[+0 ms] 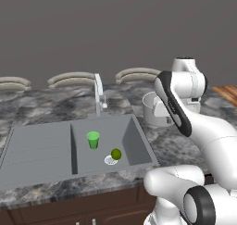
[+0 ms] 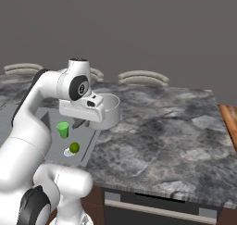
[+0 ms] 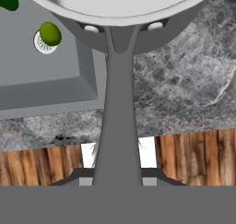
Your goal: Pick the cup and saucepan and place them in the sink. Then turn on the water.
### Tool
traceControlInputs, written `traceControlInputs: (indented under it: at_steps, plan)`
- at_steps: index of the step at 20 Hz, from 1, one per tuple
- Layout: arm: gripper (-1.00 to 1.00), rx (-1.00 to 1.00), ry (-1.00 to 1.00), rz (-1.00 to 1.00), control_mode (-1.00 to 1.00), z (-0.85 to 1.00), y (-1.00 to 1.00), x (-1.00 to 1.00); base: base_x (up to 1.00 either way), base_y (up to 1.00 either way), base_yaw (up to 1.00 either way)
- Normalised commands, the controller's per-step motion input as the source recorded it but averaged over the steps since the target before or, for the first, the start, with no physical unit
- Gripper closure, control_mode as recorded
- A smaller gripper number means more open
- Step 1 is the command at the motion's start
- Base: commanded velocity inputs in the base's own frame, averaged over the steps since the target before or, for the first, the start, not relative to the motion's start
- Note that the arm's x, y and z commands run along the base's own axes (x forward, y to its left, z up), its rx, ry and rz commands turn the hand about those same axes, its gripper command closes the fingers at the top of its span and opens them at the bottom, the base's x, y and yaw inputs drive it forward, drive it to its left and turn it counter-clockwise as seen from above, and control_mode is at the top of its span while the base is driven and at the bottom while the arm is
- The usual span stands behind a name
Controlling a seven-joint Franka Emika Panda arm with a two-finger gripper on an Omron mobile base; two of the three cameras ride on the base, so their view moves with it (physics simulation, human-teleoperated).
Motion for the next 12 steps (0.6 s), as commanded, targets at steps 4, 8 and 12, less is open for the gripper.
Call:
traceControlInputs:
  at_steps: [4, 8, 12]
  plan:
    - [1.00, 0.00, 0.00, 0.00, -1.00, 0.00, 0.00, 0.00, 0.00, 0.00, 0.00]
    - [1.00, 0.00, 0.00, 0.00, -1.00, 0.00, 0.00, 0.00, 0.00, 0.00, 0.00]
    - [1.00, 0.00, 0.00, 0.00, -1.00, 0.00, 0.00, 0.00, 0.00, 0.00, 0.00]
